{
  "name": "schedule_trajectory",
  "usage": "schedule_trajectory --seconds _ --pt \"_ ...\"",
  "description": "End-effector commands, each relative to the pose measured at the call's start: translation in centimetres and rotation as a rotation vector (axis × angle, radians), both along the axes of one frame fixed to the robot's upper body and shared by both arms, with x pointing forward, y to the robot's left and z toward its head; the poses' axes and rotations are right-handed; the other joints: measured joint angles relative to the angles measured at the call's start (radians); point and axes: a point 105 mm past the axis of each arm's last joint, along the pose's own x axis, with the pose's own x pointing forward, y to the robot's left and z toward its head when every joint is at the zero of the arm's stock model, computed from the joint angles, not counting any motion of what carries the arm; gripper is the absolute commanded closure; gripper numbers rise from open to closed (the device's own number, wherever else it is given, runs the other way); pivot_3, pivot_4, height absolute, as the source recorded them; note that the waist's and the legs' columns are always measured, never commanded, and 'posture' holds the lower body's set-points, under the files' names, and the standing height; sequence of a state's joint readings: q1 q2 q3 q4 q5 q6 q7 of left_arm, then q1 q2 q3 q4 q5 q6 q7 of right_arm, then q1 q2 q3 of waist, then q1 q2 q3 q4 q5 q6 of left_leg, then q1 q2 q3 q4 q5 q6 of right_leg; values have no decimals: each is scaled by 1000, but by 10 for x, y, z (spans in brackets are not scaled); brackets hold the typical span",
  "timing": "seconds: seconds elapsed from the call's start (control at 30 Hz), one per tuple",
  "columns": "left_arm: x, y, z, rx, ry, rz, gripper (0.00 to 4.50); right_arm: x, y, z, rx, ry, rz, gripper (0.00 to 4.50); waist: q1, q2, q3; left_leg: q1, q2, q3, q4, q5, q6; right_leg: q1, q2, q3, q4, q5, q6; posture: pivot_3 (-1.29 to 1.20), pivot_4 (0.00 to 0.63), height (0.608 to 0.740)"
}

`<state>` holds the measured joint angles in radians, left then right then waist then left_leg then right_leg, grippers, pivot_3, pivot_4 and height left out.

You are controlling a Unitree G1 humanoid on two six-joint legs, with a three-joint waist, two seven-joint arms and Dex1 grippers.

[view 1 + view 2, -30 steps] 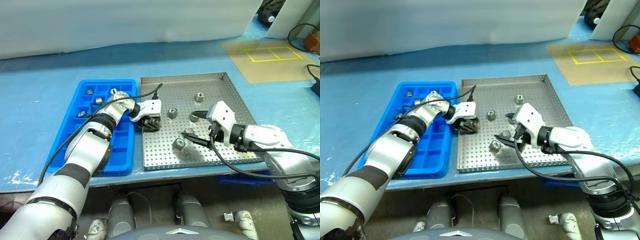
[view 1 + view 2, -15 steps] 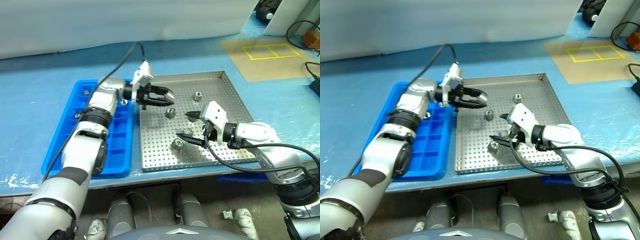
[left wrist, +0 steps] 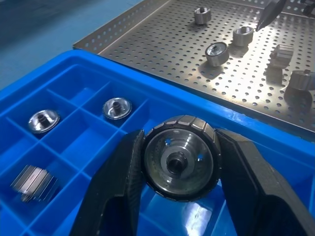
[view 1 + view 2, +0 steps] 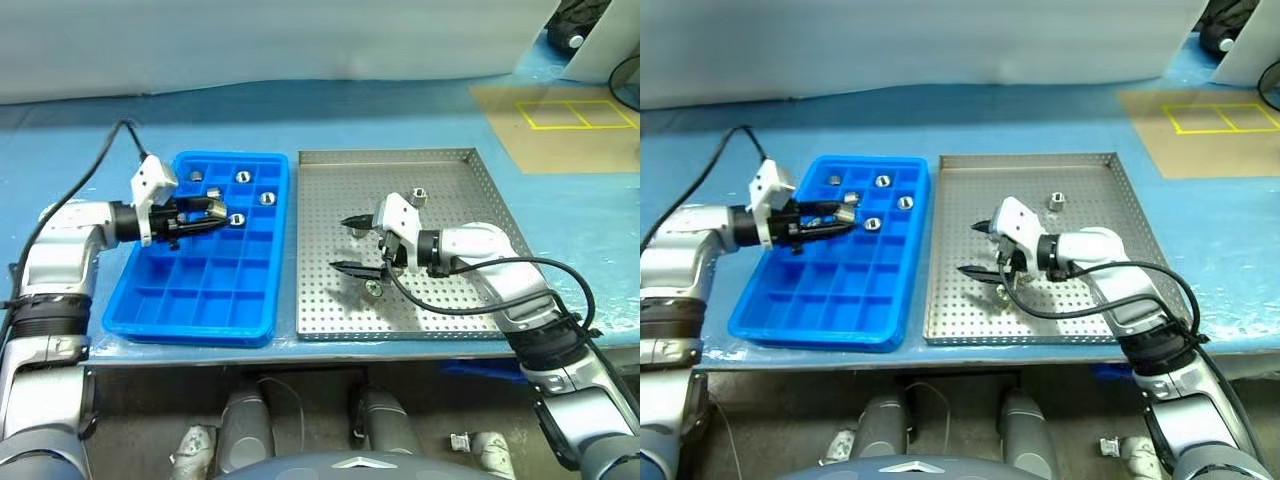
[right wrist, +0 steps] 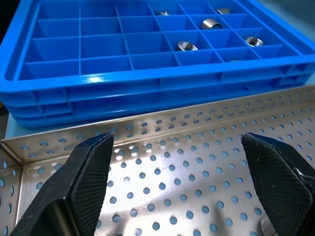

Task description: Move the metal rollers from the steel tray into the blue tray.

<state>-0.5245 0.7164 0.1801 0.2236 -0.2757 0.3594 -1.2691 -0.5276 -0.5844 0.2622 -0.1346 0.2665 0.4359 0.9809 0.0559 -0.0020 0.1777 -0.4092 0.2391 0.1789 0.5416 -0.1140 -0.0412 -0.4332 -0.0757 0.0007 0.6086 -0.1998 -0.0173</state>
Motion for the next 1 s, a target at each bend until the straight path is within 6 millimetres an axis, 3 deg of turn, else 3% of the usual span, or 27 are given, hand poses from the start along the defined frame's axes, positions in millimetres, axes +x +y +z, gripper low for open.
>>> schedule_trajectory --seconds 0.03,0.2,0.4,0.8,1.0 --pt "-7 10 4 -1 -37 59 2492 1 9 9 2 -40 66 184 2 0 0 0 0 0 0 0 0 0 0 0 0 0 0 -72 150 740" --pt "-15 34 -19 29 -1 170 2492 2 11 9 -2 -38 92 184 9 0 0 0 1 -1 -1 0 -1 -2 2 0 0 0 0 -40 150 740" --pt "-16 66 -28 56 -17 319 2492 4 10 8 -12 -41 100 184 16 0 0 -1 1 -1 -1 1 -1 -2 2 0 0 0 0 -37 150 740" --pt "-44 84 -41 67 80 335 2492 3 7 5 -15 -37 84 184 13 -1 0 0 1 -1 -1 1 -1 -2 2 0 1 0 0 -45 150 740" --pt "-49 93 -46 78 89 375 2492 3 12 4 -8 -34 89 184 13 -1 0 2 1 -1 -1 1 -1 -1 2 1 2 0 0 -31 150 740"
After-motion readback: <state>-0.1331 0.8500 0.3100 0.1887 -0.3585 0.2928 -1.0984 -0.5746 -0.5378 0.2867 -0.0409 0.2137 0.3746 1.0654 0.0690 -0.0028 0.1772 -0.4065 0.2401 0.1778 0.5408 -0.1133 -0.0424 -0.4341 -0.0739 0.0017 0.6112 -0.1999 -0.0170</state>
